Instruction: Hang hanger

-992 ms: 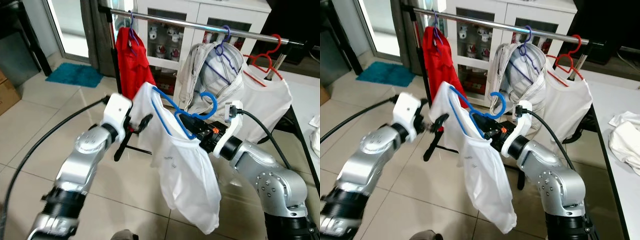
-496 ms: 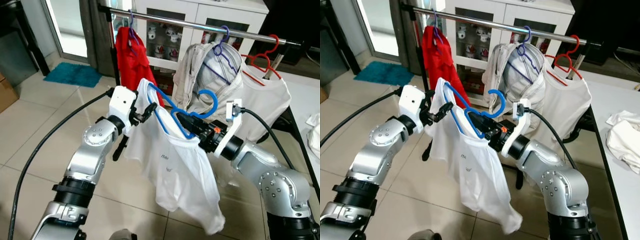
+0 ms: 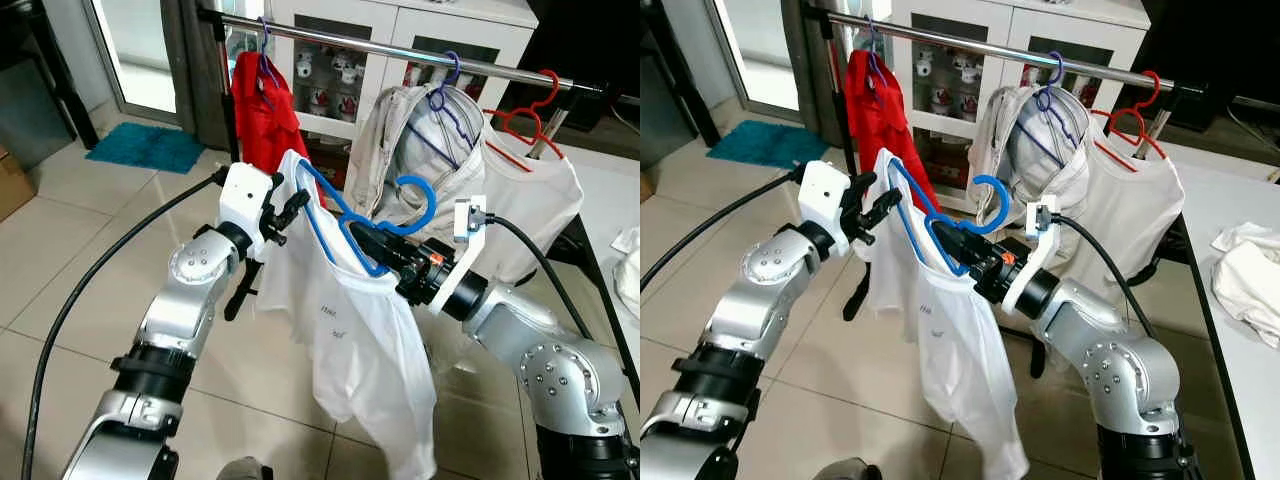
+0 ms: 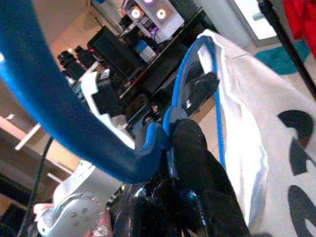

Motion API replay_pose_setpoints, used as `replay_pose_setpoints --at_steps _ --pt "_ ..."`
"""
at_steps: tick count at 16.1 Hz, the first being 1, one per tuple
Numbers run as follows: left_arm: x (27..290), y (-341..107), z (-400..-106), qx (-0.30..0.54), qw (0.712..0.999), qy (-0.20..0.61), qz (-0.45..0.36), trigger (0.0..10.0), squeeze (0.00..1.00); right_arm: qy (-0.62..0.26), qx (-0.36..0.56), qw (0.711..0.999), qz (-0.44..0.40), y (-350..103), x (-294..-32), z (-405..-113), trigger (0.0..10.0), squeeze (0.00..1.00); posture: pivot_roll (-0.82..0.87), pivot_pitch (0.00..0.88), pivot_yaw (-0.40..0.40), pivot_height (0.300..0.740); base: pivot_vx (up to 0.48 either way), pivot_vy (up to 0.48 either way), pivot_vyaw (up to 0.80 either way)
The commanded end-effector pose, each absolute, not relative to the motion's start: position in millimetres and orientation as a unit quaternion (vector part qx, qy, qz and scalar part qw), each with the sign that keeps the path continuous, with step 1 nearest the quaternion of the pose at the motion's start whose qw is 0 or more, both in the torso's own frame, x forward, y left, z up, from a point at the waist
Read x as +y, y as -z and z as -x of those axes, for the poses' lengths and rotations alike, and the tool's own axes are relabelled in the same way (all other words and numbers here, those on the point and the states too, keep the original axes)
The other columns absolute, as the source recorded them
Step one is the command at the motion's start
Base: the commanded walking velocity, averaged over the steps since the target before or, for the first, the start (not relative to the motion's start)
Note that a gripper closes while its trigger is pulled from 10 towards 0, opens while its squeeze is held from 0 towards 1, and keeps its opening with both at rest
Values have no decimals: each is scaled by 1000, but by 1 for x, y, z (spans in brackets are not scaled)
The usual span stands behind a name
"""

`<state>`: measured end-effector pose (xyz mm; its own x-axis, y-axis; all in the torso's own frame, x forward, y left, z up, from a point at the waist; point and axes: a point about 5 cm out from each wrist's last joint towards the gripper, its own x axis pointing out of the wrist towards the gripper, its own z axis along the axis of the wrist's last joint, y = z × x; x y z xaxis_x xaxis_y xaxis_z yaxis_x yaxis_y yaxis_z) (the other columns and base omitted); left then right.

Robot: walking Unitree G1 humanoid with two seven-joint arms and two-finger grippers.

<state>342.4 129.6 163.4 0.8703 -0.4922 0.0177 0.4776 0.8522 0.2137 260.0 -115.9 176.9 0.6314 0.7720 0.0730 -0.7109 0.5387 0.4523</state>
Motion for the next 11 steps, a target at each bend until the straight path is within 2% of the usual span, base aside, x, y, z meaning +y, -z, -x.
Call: replay_pose_setpoints --at_steps 1,11 --pt "139 -161 -347 -22 968 228 -105 0 0 -456 30 859 -230 -193 -117 -254 0 0 -22 0 -73 740 0 0 0" --pt "143 -161 -353 -20 968 226 -107 0 0 -477 29 843 -246 -194 -117 -246 0 0 -24 0 -63 740 0 0 0"
